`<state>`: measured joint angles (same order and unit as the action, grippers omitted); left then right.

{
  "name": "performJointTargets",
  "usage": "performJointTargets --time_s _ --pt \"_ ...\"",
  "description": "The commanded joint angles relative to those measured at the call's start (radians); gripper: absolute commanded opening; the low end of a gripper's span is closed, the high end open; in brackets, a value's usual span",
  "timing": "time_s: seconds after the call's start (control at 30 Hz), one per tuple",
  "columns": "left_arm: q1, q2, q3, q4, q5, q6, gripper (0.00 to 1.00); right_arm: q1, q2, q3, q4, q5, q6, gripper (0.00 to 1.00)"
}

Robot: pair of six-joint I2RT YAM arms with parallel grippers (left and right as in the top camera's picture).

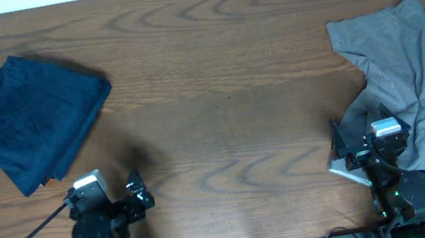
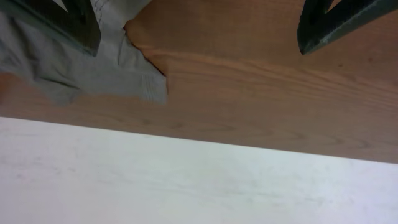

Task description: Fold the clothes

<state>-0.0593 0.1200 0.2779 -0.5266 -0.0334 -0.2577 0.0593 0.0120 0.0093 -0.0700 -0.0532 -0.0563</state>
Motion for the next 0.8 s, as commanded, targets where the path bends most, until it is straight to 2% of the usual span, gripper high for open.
performJointTargets --time_s 0.0,0.17,0.3,0.77 --pt "0.009 -0.058 -0.110 0.134 -0.013 0.013 0.98 0.006 -0.006 -0.004 -0.001 0.000 -0.012 0.99" --pt "0.009 -0.101 -0.230 0.374 -0.014 0.013 0.98 0.006 -0.006 -0.004 -0.001 0.000 -0.012 0.99" --pt "0.011 -0.119 -0.270 0.463 -0.062 0.013 0.98 0.006 -0.006 -0.004 -0.001 0.000 -0.012 0.99" --pt "0.020 -0.116 -0.274 0.464 -0.049 0.012 0.98 0.006 -0.006 -0.004 -0.001 0.000 -0.012 0.99"
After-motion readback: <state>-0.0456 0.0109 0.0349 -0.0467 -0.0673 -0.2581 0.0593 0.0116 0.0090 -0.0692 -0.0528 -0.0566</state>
